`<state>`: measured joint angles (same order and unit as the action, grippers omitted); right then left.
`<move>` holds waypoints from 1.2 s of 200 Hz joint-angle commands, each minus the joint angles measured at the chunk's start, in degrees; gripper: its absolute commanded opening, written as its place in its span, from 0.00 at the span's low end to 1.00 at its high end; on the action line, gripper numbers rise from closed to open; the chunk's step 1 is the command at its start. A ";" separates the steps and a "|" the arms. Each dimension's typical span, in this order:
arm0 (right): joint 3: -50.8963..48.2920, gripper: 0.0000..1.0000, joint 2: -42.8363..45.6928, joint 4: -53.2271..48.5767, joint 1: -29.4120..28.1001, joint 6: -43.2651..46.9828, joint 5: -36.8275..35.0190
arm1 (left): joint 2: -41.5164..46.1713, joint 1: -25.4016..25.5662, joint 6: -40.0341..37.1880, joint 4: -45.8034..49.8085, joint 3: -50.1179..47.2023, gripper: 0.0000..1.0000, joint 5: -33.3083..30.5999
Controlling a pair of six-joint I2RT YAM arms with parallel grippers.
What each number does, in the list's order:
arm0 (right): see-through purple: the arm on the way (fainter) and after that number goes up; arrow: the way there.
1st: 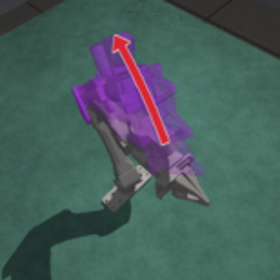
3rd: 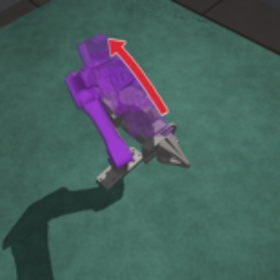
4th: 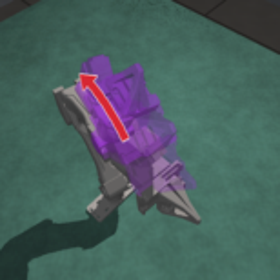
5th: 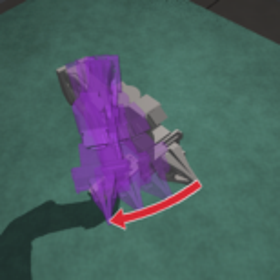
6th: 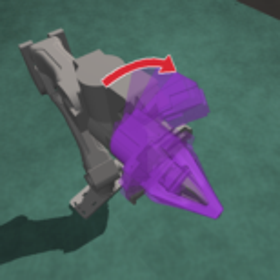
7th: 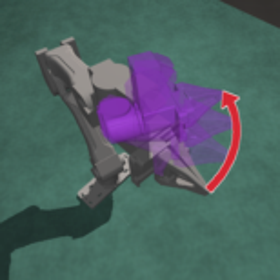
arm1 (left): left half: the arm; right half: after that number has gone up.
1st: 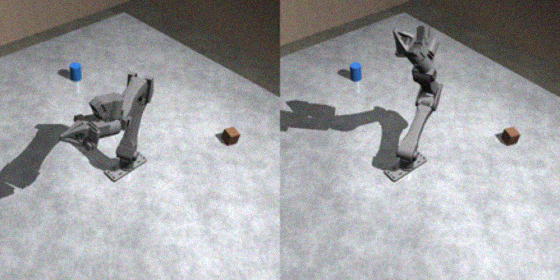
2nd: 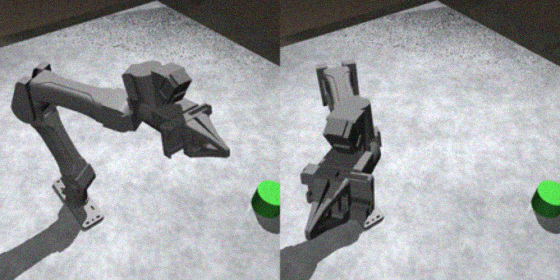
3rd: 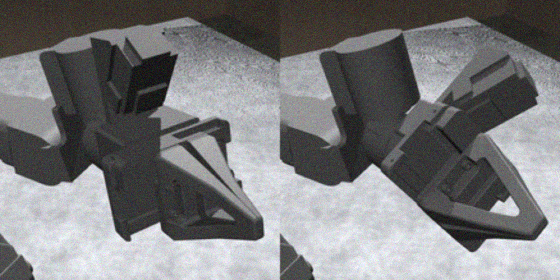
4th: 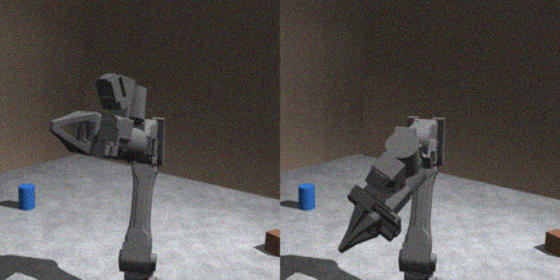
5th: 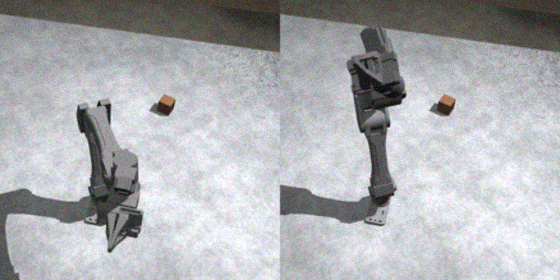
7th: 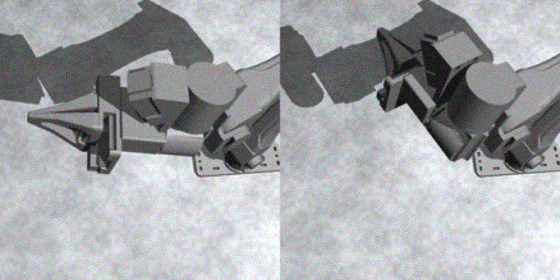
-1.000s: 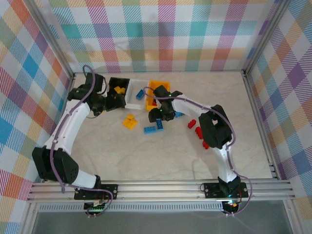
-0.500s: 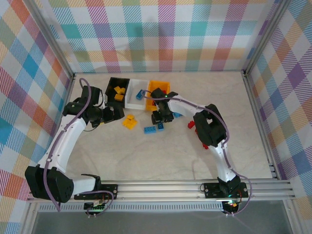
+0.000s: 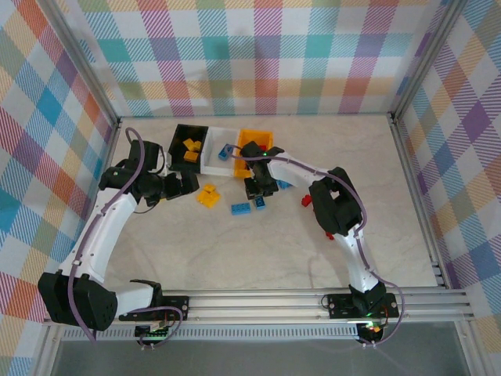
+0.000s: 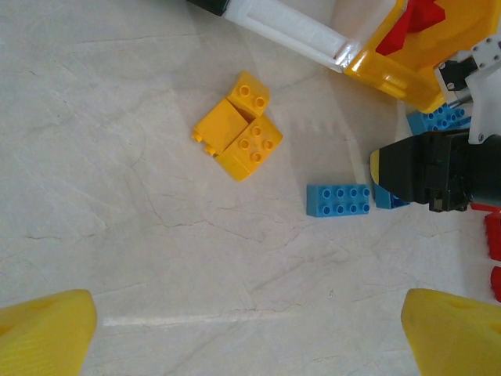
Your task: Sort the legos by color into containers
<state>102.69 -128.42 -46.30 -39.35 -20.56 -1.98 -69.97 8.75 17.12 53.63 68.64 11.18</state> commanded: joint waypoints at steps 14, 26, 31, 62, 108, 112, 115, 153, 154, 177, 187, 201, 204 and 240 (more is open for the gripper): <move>1.72 0.32 7.34 5.42 -0.22 -2.02 8.28 | 1.12 -0.05 3.73 -2.93 -3.77 1.00 3.61; 1.81 0.33 8.39 10.45 -0.02 -3.77 12.54 | 1.30 -0.05 5.51 -4.38 -6.10 1.00 5.41; 1.96 0.33 8.60 12.52 0.10 -4.87 14.15 | 1.38 -0.04 6.26 -4.92 -7.09 1.00 5.97; 6.28 0.33 6.14 22.72 0.92 -9.46 19.09 | 2.60 -0.05 9.18 -6.34 -12.56 1.00 7.15; 21.73 0.33 -5.49 27.40 1.04 -9.37 17.93 | 4.28 -0.04 9.71 -4.08 -15.86 1.00 7.68; 23.12 0.33 -6.55 27.66 1.06 -9.33 17.50 | 4.37 -0.05 9.61 -3.63 -15.84 1.00 7.58; 24.21 0.33 -7.44 27.79 1.11 -9.29 17.13 | 4.47 -0.03 9.47 -3.29 -15.83 1.00 7.47; 38.79 0.38 -18.32 27.84 1.47 -7.99 13.77 | 4.80 -0.05 8.52 0.27 -15.37 1.00 5.88; 39.11 0.39 -18.43 27.80 1.47 -7.91 13.67 | 4.82 -0.05 8.53 0.35 -15.37 1.00 5.92; 43.37 0.41 -22.08 30.21 1.99 -6.70 11.65 | 4.80 -0.05 8.62 1.42 -15.09 1.00 5.48; 43.53 0.45 -22.72 31.83 2.38 -6.80 11.13 | 4.72 0.00 8.71 1.74 -15.10 1.00 5.36; 43.70 0.50 -23.01 33.19 3.02 -7.34 10.77 | 4.66 -0.01 8.67 1.93 -15.12 1.00 5.09; 43.65 0.51 -23.01 33.29 3.05 -7.39 10.77 | 4.63 -0.05 8.61 1.92 -15.12 1.00 5.09; 43.08 0.58 -21.01 30.70 3.41 -5.16 12.43 | 4.17 -0.03 9.00 0.65 -15.45 1.00 4.91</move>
<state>144.05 -151.98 -16.60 -36.32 -27.86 9.80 -66.15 8.75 25.93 53.74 53.36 16.84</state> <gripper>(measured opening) 0.565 0.999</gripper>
